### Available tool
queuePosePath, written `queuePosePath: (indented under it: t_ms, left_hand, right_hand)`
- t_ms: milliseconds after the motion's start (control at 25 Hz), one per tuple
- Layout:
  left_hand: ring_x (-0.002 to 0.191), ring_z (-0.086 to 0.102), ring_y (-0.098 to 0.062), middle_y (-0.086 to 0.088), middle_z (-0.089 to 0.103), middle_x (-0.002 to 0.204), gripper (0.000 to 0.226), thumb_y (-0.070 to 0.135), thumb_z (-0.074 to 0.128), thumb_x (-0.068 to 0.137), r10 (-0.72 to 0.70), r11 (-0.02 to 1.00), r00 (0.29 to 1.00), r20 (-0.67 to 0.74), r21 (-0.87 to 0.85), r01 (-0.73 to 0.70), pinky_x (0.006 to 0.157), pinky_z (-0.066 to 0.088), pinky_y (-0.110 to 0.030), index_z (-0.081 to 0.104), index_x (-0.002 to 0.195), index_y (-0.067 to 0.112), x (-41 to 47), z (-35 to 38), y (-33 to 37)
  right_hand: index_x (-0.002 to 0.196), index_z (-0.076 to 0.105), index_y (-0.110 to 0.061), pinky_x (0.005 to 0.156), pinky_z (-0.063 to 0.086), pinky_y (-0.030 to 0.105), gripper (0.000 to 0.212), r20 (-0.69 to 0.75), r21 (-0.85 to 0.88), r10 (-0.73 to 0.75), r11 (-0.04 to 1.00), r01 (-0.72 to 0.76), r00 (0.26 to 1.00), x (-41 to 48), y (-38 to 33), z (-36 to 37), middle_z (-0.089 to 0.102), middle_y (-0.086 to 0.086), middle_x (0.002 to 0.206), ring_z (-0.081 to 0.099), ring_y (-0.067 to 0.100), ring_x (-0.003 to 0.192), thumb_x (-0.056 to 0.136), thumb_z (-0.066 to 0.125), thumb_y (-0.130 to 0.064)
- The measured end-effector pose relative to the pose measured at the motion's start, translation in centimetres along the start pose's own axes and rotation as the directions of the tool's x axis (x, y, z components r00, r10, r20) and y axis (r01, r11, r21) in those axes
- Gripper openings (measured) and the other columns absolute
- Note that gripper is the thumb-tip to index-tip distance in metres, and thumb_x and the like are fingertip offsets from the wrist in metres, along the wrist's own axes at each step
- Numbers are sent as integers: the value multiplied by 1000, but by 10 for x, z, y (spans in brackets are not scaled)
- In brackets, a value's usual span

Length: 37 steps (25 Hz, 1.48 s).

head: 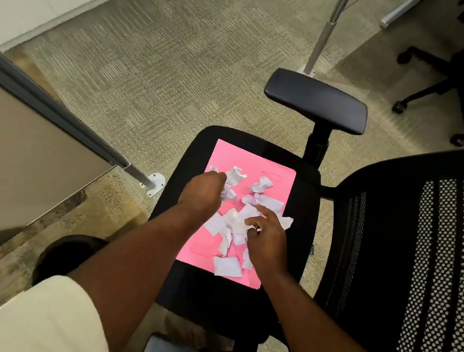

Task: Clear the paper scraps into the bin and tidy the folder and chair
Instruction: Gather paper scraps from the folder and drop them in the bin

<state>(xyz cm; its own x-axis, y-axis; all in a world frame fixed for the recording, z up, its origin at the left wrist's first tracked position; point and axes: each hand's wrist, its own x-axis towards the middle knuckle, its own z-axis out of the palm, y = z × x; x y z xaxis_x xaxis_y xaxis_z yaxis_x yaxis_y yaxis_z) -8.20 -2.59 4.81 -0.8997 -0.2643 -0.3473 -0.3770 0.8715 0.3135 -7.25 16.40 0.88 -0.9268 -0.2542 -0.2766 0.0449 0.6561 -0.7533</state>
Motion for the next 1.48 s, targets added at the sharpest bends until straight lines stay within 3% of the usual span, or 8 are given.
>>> queuePosePath:
  t_ms: [160,480,680,920,1080,1280,1400,1480]
  left_hand:
    - [92,64,-39,-17,68,95,14,1,57,84,-67,992,996,-56,-112,60,76,52,-43,61,96,6,-49,-24,-13]
    - [92,64,-32,-11,68,98,10,8,62,83,-289,941,942,-170,-231,247,70,40,-32,62,93,11,-140,-55,-52]
    - [93,62,-35,-13,66,101,13,7,59,83,-440,885,882,-165,-243,396,75,49,-38,59,94,12,-199,-67,-99]
    - [87,65,-31,-10,66,95,14,4,55,86,-617,775,768,-168,-300,557,72,51,-35,51,88,17,-269,-56,-167]
    - [86,68,-30,-13,69,92,13,4,47,93,-748,627,660,-70,-400,668,78,55,-38,52,87,14,-308,-47,-205]
    - [82,67,-32,-12,68,88,20,0,52,87,-767,623,632,-110,-366,691,64,45,-31,42,82,18,-358,-36,-257]
    - [83,67,-31,-14,68,91,19,-2,52,85,-787,592,611,-91,-391,705,65,46,-32,46,83,16,-371,-26,-287]
    - [84,68,-30,-12,68,94,15,-1,54,85,-798,574,599,-69,-394,718,67,48,-33,54,89,13,-372,-10,-310]
  right_hand:
    - [90,77,-11,83,40,5,26,24,-24,-42,999,43,999,-17,-30,1,60,-4,136,59,9,115,84,63,11]
    - [90,76,-8,97,51,33,25,152,-30,-271,960,279,950,-44,-110,23,60,3,135,62,18,116,84,60,10]
    - [92,74,-8,100,48,30,27,290,26,-368,926,377,884,-73,-153,63,58,4,137,60,20,117,80,58,11]
    - [95,76,-7,101,48,28,26,429,23,-454,870,493,781,-117,-184,129,57,4,138,61,19,117,81,62,10]
    - [96,77,-4,98,45,22,27,481,2,-479,838,545,735,-144,-202,169,59,5,137,63,18,115,80,62,11]
    - [101,76,-7,99,41,16,28,587,-30,-469,802,596,660,-180,-219,224,54,1,144,60,15,120,83,62,8]
    - [104,76,-8,100,43,18,28,636,-59,-454,778,625,624,-196,-222,262,50,-1,147,59,15,120,85,61,6]
    - [104,76,-9,98,37,10,29,660,-74,-437,772,632,611,-201,-219,293,50,-1,147,58,15,121,85,60,7]
